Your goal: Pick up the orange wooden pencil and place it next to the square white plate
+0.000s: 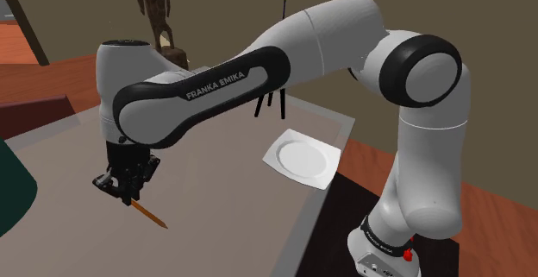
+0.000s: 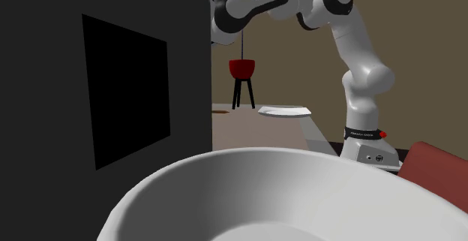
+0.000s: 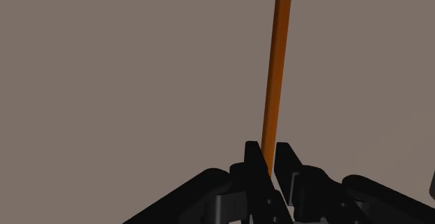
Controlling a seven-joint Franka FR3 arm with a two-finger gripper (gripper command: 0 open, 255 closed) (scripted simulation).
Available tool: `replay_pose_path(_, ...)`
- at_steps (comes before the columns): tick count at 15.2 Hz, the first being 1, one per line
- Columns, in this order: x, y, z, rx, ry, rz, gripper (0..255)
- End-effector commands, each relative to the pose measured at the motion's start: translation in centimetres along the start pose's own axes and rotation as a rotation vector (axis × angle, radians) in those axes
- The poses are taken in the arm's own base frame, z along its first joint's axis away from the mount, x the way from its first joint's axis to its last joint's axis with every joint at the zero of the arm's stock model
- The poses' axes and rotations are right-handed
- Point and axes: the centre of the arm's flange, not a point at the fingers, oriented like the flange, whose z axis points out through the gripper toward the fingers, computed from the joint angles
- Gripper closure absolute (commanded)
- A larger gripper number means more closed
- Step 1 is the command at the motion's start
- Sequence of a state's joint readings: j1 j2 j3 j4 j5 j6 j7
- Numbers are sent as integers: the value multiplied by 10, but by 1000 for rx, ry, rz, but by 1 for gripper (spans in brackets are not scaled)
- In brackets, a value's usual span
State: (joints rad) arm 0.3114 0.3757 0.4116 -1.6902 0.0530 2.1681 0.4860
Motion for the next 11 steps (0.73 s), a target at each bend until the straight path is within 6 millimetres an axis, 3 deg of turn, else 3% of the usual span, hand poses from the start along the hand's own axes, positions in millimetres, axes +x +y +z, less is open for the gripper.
replay_pose_path(1,1,-2,-10,0,0,0,255)
replay_pose_path(5,1,-6,-28,0,0,0,255)
replay_pose_path(11,-65,35,-40,0,0,0,255)
